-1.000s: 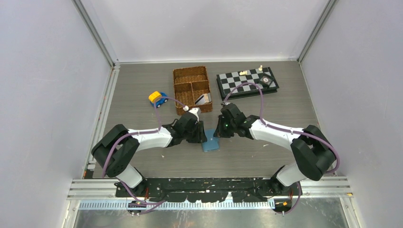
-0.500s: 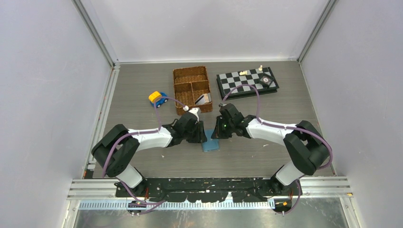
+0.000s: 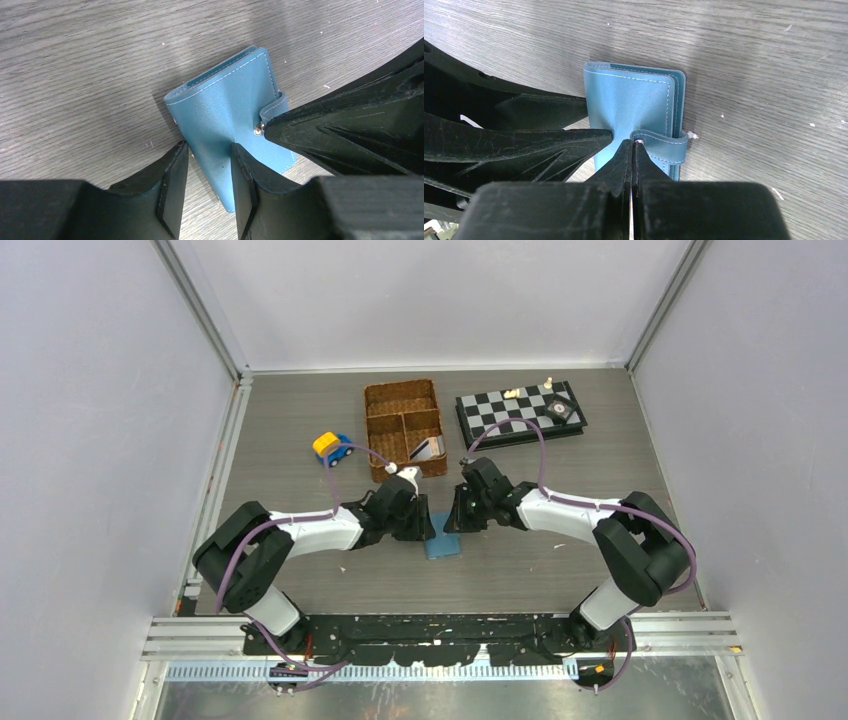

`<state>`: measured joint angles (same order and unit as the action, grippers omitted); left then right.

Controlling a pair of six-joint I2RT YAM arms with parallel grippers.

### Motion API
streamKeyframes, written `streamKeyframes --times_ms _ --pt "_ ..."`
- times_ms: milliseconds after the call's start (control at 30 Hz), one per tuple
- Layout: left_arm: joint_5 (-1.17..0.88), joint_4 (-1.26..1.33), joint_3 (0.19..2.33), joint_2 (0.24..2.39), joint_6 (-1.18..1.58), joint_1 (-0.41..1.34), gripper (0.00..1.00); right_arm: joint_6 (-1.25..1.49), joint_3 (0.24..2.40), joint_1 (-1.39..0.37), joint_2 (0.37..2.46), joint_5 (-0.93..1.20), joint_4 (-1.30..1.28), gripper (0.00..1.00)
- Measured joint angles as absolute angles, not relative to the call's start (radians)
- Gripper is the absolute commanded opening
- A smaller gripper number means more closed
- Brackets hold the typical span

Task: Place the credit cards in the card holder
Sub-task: Close the card holder at the center of the board.

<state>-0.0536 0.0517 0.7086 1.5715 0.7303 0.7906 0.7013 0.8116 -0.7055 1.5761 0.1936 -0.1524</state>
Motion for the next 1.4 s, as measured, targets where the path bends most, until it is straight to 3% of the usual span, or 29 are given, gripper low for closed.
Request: streamKeyframes --times_ms 1400 --pt "-0.062 0.032 0.729 1.588 0.730 0.785 0.31 0.664 0.849 -0.696 1.609 0.236 -0.180 0.00"
